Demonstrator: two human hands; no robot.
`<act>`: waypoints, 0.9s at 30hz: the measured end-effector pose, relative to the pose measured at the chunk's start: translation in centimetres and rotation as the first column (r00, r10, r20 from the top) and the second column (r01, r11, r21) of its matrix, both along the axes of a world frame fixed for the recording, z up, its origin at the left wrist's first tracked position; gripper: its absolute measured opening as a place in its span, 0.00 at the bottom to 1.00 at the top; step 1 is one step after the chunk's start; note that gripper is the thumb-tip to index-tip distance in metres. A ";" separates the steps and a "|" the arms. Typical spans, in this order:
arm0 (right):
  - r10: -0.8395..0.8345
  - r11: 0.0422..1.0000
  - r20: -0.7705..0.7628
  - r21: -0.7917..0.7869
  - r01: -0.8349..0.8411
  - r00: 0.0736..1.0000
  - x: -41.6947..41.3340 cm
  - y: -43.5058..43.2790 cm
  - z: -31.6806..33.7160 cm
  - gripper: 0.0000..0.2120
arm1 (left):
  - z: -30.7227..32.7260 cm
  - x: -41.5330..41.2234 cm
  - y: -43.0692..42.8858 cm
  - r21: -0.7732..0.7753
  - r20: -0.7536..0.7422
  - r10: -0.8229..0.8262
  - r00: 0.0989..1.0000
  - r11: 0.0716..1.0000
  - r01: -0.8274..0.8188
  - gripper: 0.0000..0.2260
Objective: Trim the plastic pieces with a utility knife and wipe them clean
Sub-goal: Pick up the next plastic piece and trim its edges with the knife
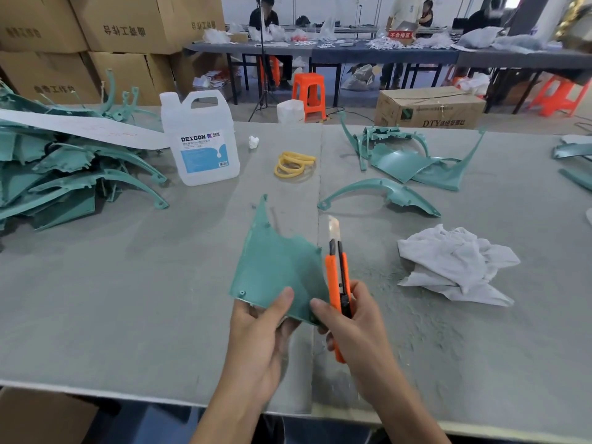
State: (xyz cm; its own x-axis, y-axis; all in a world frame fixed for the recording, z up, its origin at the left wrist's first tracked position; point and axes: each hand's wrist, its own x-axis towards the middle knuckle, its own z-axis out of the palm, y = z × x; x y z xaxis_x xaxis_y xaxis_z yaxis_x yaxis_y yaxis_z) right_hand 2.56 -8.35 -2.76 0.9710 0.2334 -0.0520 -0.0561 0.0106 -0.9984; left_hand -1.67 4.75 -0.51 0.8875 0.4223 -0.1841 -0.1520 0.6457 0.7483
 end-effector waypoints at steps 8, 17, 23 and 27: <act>-0.098 0.993 0.125 -0.053 0.106 0.987 1.4 -2.8 0.7 0.14 | -0.3 -0.8 4.4 0.197 -0.187 -0.283 0.941 0.927 0.318 0.16; -0.081 0.903 0.369 -0.365 0.225 0.926 0.3 -2.5 -1.8 0.15 | -0.7 1.0 4.5 0.056 -0.184 -0.026 0.983 0.998 0.037 0.06; -0.015 0.797 0.493 -0.520 0.308 0.870 -0.7 -2.0 -2.9 0.20 | 0.5 1.4 4.9 0.085 -0.098 0.062 0.993 0.995 -0.054 0.08; 0.006 0.812 0.518 -0.501 0.299 0.855 -1.0 -2.0 -2.8 0.18 | 0.9 1.6 5.1 0.098 -0.069 0.088 0.994 0.992 -0.081 0.08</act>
